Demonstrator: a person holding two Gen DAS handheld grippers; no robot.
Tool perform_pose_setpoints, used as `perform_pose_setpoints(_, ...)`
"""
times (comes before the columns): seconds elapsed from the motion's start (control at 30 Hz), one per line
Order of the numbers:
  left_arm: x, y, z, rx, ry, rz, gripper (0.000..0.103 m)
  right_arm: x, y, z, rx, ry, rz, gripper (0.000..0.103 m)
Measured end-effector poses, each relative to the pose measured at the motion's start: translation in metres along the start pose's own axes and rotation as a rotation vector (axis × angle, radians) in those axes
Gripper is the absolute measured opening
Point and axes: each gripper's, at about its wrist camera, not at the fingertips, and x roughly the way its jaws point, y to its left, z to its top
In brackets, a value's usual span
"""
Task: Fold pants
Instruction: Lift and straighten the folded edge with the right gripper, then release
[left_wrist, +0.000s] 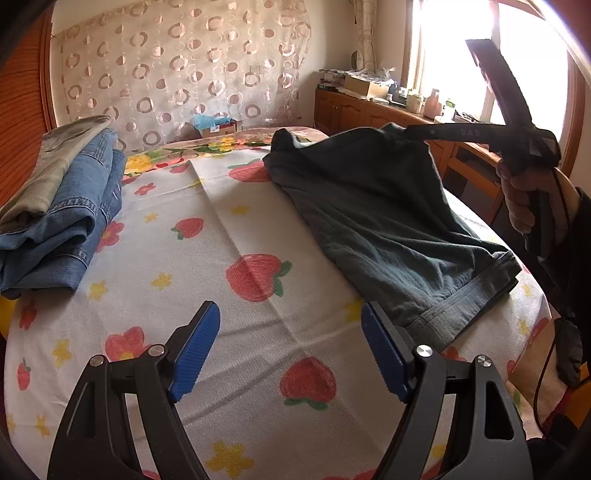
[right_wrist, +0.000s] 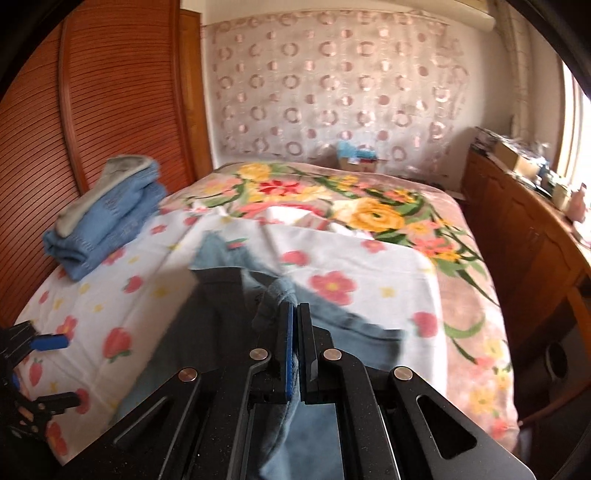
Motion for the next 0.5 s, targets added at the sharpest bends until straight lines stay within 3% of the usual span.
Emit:
perform_pose_setpoints(0.27,0.001,-0.001,0.000,0.001,0.005,0.001,0.080,0.007,-0.035,0.001,0.071,0.021,-0.098,0.002)
perform_pose_setpoints(0.37,0.002,-0.003,0.001,0.006,0.007,0.001,0.080,0.019,-0.039,-0.003,0.089,0.066,-0.160,0.002)
perform_pose_setpoints(0.5,0.002,-0.002,0.002,0.007,0.008,0.002,0.080,0.028,-0.048,-0.009,0.166,0.099,-0.165,0.018)
